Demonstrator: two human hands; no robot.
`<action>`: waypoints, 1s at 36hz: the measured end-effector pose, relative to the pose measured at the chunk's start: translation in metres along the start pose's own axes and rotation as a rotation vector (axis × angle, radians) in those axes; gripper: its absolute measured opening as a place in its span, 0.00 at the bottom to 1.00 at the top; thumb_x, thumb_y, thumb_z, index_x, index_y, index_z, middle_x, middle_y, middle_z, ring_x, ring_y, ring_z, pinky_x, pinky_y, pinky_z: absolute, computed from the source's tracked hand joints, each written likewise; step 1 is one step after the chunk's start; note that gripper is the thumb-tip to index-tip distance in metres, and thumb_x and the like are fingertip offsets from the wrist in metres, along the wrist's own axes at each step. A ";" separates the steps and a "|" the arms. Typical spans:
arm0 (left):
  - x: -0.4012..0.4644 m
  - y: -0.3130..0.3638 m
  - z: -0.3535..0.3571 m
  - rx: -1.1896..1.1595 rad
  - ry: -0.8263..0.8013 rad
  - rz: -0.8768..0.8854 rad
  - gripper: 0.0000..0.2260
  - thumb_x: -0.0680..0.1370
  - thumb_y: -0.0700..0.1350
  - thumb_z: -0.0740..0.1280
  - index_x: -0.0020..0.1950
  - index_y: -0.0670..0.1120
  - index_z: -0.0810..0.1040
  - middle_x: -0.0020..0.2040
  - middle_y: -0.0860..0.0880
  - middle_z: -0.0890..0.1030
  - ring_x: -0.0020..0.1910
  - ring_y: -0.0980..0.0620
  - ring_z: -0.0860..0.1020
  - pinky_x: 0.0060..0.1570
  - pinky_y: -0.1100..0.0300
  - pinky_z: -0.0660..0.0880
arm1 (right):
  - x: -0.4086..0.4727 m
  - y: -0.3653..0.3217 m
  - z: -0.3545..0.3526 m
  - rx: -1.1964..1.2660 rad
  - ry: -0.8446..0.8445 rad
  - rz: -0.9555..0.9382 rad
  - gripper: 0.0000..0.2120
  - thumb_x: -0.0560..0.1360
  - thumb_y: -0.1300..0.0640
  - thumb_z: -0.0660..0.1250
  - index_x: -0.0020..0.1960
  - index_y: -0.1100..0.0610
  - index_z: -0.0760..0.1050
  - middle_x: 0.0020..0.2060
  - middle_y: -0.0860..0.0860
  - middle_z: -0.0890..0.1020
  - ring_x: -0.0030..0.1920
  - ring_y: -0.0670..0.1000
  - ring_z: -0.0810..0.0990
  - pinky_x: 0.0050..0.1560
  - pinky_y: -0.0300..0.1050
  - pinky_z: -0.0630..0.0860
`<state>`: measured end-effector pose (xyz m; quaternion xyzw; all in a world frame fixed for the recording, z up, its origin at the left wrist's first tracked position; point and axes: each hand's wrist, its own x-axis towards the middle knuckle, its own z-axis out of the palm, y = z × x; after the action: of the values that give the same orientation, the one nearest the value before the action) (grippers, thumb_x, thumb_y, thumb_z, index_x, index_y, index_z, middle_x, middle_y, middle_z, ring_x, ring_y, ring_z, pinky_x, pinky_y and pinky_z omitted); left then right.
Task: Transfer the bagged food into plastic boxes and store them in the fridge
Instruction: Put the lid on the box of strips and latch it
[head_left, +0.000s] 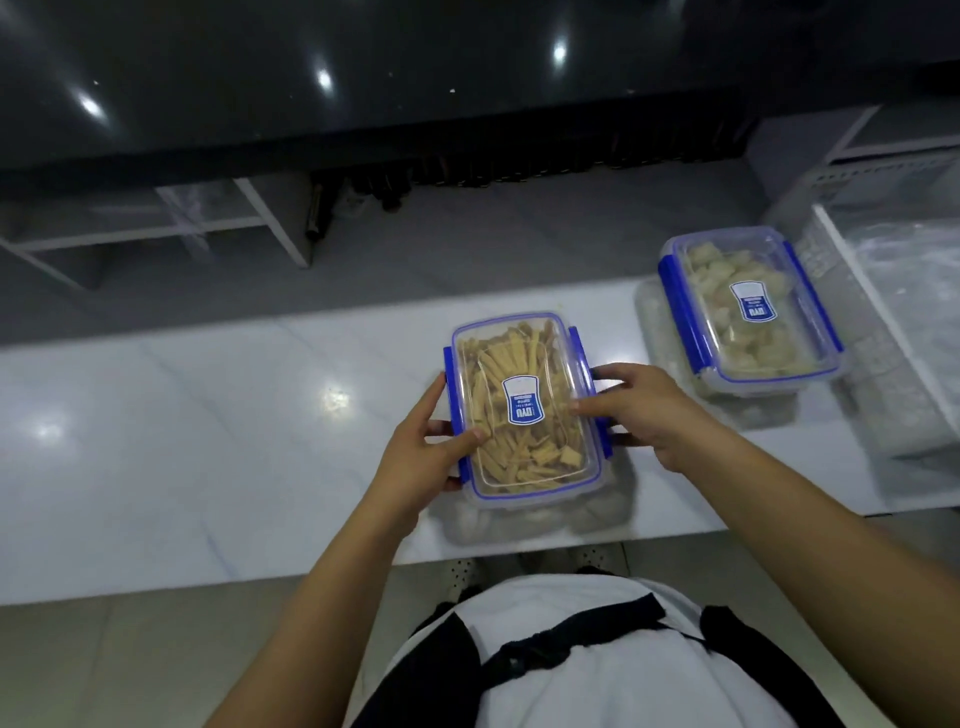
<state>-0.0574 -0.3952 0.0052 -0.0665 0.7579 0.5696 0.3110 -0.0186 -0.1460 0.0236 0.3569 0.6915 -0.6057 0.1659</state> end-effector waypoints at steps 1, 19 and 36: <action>0.000 0.000 0.000 0.002 0.006 -0.004 0.34 0.76 0.50 0.74 0.77 0.65 0.62 0.58 0.48 0.79 0.50 0.50 0.83 0.31 0.62 0.80 | 0.000 0.001 0.002 -0.002 0.007 -0.028 0.22 0.69 0.60 0.79 0.60 0.51 0.78 0.43 0.52 0.86 0.38 0.49 0.85 0.33 0.44 0.80; -0.009 0.013 0.006 0.017 0.079 -0.051 0.33 0.76 0.48 0.73 0.77 0.63 0.63 0.56 0.50 0.79 0.50 0.51 0.83 0.38 0.55 0.84 | 0.001 0.007 0.001 -0.165 -0.031 -0.230 0.19 0.72 0.51 0.76 0.62 0.49 0.79 0.45 0.48 0.86 0.43 0.49 0.86 0.43 0.51 0.85; -0.016 -0.002 0.011 -0.209 0.019 -0.176 0.25 0.69 0.51 0.74 0.65 0.48 0.78 0.54 0.51 0.86 0.52 0.50 0.85 0.44 0.53 0.83 | -0.013 0.029 -0.010 0.196 -0.259 -0.037 0.19 0.73 0.54 0.75 0.62 0.48 0.75 0.47 0.47 0.87 0.46 0.48 0.87 0.35 0.40 0.81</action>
<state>-0.0394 -0.3897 0.0106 -0.1703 0.6888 0.6151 0.3438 0.0126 -0.1400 0.0130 0.2774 0.6085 -0.7141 0.2068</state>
